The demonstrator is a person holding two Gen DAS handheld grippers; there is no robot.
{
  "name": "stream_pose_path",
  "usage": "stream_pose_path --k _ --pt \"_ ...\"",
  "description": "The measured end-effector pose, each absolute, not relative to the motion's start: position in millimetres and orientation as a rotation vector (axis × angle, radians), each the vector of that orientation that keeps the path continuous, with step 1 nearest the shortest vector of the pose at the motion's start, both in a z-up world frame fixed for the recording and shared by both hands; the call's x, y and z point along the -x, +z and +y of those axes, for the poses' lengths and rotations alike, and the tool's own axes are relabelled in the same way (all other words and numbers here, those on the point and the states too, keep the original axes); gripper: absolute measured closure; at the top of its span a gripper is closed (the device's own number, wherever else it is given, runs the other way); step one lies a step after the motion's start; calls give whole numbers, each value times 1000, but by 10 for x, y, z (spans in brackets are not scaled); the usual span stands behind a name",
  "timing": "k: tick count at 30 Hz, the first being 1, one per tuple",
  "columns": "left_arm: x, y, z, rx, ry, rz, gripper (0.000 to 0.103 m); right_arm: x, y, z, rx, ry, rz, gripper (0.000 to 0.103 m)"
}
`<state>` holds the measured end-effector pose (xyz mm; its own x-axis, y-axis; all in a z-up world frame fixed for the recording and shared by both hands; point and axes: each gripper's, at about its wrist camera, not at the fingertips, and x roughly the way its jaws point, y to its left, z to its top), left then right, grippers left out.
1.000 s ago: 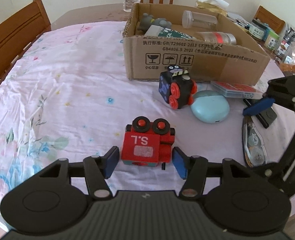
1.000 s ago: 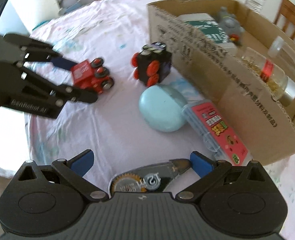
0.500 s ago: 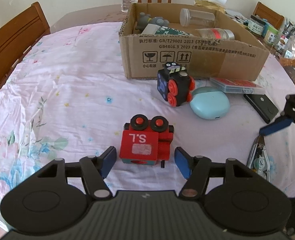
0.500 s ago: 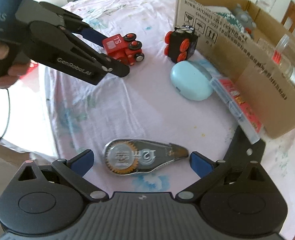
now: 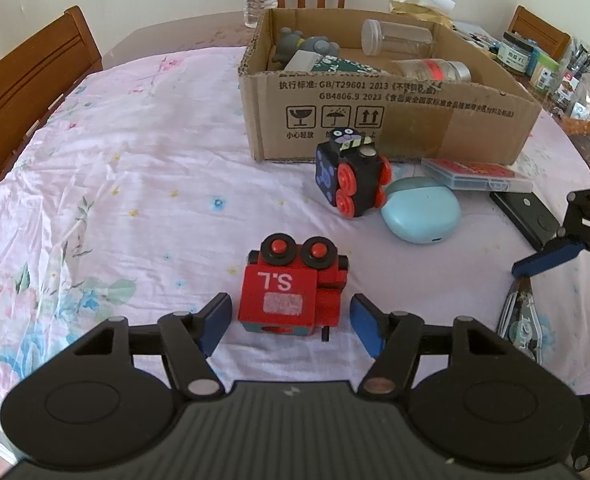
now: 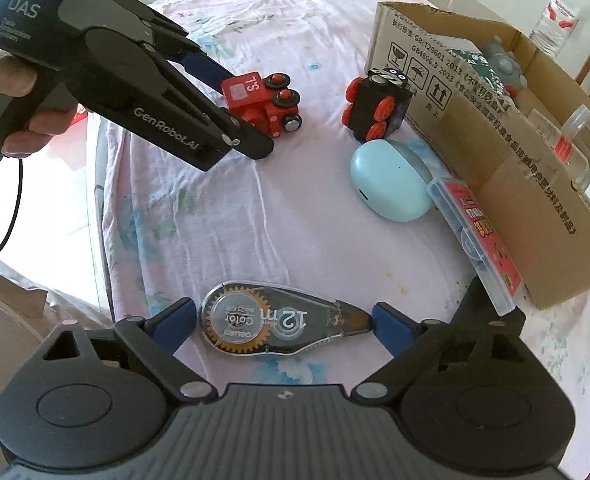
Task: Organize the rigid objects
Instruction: 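Lift the train with the left tool while the right tool grasps the silver tape dispenser, then carry the train over the box with the left tool while the right tool drops the tape dispenser in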
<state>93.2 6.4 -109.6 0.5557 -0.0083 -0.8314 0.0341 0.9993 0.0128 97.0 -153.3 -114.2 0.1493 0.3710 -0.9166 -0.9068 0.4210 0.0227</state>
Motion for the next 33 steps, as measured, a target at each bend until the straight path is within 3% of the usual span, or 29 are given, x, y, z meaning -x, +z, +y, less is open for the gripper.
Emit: stream_pose_path --k 4,9,25,33 --pt "-956 -1095 54 -41 -31 979 39 -973 -1136 -1541 615 987 1043 10" --pt "-984 -1069 30 -56 -51 980 53 -986 -1132 -1552 595 940 1050 10" --pt "-1038 -741 155 -118 -147 1018 53 -1162 -834 -1718 439 767 1083 10" --pt "-1119 -458 192 -159 -233 1013 53 -1417 -373 -1833 369 653 988 10"
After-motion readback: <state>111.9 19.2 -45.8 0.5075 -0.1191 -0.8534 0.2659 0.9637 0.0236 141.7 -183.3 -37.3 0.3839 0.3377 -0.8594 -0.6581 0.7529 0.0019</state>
